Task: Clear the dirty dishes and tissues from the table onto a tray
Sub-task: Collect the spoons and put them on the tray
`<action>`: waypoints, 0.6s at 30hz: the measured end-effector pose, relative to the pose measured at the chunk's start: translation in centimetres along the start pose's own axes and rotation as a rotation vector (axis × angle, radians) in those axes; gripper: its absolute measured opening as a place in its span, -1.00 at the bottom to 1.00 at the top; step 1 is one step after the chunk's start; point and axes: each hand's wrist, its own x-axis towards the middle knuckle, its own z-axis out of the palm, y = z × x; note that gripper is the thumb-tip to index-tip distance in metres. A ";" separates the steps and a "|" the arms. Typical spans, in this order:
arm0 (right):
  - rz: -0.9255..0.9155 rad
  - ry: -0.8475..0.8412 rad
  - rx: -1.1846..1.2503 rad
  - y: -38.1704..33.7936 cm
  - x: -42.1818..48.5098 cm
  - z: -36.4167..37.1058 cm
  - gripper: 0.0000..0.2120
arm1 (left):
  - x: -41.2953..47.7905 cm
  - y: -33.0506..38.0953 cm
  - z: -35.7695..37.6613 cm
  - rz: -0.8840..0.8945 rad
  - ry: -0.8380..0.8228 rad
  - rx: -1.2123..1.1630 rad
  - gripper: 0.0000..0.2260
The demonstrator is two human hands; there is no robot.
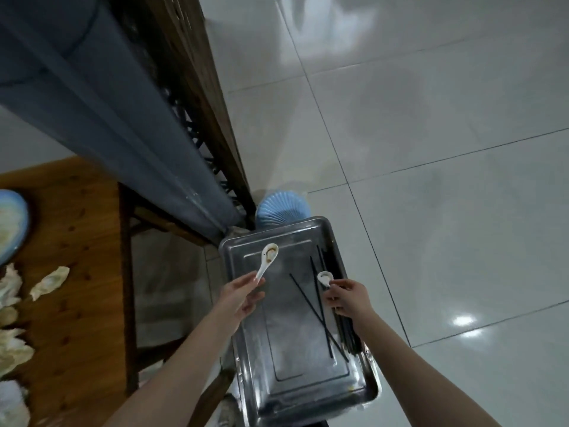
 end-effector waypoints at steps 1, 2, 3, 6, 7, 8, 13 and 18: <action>-0.001 0.000 -0.006 -0.2 1.0 0.0 -0.88 | 0.6 -0.1 0.2 -0.007 0.009 -0.009 -0.82; -0.002 -0.002 -0.003 -0.2 2.2 0.1 -0.88 | 1.2 -0.3 0.4 -0.015 0.021 -0.019 -0.83; -0.005 -0.003 0.001 0.0 3.4 0.1 -0.88 | 1.9 -0.5 0.6 -0.022 0.033 -0.025 -0.83; -0.001 0.007 0.001 0.7 6.4 0.1 -0.86 | 3.4 -1.2 0.8 -0.033 0.059 -0.036 -0.85; 0.003 0.010 -0.002 1.2 7.3 0.1 -0.86 | 4.0 -1.5 0.9 -0.032 0.065 -0.039 -0.85; 0.011 0.011 -0.004 1.8 8.1 0.0 -0.86 | 4.5 -1.8 0.9 -0.033 0.072 -0.038 -0.85; 0.088 0.002 -0.012 5.2 9.1 -1.6 -0.89 | 6.0 -3.5 1.4 -0.041 0.067 -0.037 -0.82; 0.132 0.000 0.029 7.2 7.4 -4.7 -0.91 | 6.5 -5.1 3.2 -0.032 0.044 -0.015 -0.79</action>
